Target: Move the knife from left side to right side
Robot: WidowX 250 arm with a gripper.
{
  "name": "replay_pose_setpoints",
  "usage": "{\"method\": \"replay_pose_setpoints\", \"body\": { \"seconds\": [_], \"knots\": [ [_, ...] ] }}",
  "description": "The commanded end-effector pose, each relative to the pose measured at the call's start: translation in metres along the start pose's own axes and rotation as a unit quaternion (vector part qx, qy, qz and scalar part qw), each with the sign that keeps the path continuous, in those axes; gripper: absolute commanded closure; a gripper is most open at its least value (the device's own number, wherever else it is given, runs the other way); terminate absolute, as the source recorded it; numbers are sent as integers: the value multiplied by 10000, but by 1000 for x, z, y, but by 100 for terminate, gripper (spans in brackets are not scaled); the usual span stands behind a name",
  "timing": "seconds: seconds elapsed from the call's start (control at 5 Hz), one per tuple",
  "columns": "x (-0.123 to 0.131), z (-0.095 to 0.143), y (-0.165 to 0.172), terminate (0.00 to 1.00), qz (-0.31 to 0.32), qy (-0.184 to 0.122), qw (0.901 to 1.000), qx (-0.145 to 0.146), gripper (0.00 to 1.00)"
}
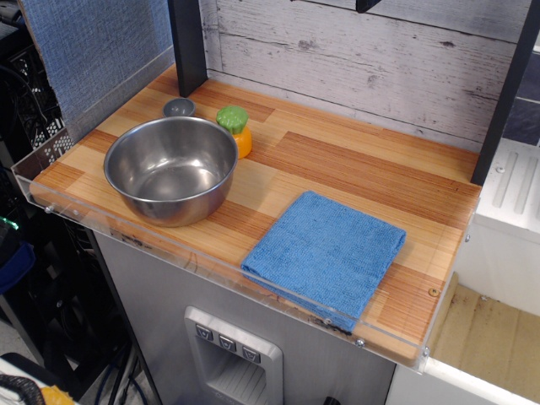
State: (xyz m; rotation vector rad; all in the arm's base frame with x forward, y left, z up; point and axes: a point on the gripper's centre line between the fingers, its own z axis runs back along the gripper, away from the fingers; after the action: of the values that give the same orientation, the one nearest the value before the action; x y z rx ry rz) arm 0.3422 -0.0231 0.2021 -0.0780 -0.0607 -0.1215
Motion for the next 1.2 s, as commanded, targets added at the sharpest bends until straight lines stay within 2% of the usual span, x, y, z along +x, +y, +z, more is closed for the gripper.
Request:
{"method": "replay_pose_setpoints", "body": {
  "seconds": [0.0,0.2,0.4,0.6,0.8,1.0],
  "knots": [
    [0,0,0,0,0,0,10000,0,0],
    [0,5,-1,0,-37,-14,10000,-16,0],
    [1,11,8,0,43,-18,9997,227,0],
    [-2,14,50,0,-407,-437,9975,380,0],
    [-9,10,97,0,92,-318,9974,641,0],
    [-14,0,139,0,477,-215,9964,672,0]
  ]
}}
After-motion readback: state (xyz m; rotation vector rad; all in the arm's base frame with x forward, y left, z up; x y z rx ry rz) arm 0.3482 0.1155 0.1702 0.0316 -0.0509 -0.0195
